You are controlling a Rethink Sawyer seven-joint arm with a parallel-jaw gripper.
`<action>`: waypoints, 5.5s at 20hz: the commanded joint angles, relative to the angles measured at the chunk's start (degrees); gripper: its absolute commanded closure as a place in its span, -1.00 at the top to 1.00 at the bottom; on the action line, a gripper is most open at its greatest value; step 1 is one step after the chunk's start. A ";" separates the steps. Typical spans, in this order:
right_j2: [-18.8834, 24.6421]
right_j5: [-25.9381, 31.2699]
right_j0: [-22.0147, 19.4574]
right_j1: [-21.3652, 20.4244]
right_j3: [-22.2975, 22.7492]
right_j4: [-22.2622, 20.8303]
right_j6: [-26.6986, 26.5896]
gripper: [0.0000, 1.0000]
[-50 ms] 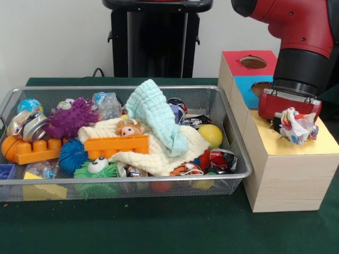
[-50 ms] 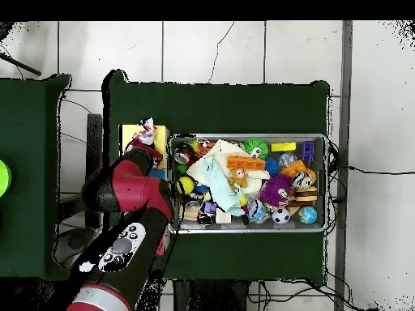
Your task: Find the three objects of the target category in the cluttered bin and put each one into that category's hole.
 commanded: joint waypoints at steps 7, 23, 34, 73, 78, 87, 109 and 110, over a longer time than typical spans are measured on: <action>5.23 -1.08 -1.34 6.24 3.95 -1.48 7.21 -1.00; 4.60 -1.01 -0.82 6.53 3.46 -0.97 7.35 -1.00; 4.87 -2.44 -0.97 6.47 3.52 -1.89 6.96 -1.00; 3.04 14.32 -1.17 -7.97 6.68 -2.69 3.54 -1.00; 2.87 18.10 -1.82 -10.46 6.45 -3.24 2.85 -1.00; 4.99 10.93 -2.79 -8.09 7.43 -4.23 4.71 -1.00; 1.04 8.52 1.12 -2.79 5.41 -2.33 8.63 -1.00; 0.59 8.96 1.50 -2.47 4.98 -1.99 8.83 -1.00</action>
